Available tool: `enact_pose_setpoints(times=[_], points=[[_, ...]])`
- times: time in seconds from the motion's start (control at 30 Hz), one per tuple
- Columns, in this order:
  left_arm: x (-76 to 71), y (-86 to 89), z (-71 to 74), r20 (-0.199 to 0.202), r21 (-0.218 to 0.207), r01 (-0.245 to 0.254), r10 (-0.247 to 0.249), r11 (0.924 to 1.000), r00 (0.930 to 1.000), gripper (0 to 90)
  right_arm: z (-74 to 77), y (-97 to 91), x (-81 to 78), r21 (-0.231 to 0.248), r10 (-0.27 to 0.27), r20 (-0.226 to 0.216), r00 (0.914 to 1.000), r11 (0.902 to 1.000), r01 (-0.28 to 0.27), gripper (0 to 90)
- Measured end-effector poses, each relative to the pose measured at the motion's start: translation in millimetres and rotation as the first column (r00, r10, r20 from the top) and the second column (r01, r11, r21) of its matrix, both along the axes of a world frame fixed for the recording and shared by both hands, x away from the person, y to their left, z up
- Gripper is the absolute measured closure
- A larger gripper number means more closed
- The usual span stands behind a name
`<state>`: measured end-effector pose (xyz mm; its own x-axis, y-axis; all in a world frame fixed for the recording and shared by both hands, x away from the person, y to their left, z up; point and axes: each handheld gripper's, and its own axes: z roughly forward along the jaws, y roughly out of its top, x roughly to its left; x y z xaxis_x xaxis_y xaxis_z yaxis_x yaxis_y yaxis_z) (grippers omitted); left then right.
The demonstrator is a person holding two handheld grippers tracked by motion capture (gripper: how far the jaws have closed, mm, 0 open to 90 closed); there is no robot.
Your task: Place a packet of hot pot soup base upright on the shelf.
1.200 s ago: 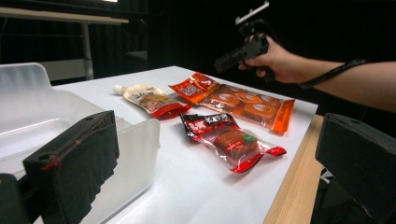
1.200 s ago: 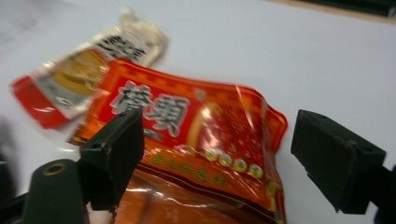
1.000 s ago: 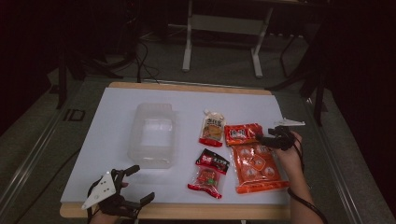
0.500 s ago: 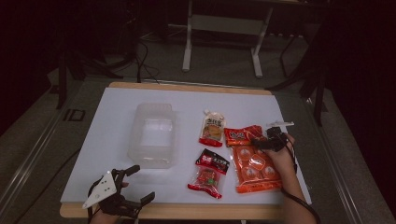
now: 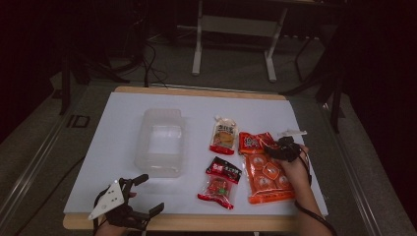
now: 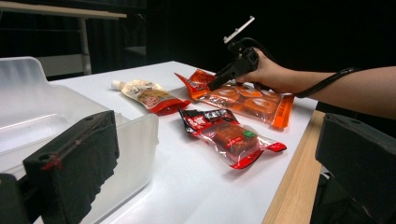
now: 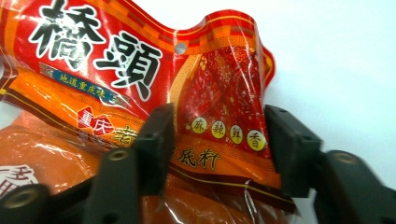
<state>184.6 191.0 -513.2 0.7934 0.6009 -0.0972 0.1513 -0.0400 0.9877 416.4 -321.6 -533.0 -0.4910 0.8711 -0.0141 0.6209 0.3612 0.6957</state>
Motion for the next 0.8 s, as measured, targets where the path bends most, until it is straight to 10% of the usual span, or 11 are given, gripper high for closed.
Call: enact_pose_setpoints(times=[0.2,0.43,0.8], points=[[0.4,-0.1,-0.1,-0.001,0.000,-0.001,0.001,1.0000,1.0000,0.1,3.3,6.5,-6.7,-0.077,0.012,0.024,0.9996,0.9970,-0.010,78.3],[-0.5,-0.8,0.1,0.003,0.004,-0.002,0.002,1.0000,1.0000,0.1,10.1,6.4,-2.2,-0.056,0.004,-0.042,0.9991,0.9984,-0.006,86.8],[-0.1,-1.5,-0.1,0.001,0.011,0.000,0.000,0.9999,1.0000,0.1,35.7,-0.5,-15.0,0.021,0.000,0.022,0.9998,0.9998,0.000,88.1]])
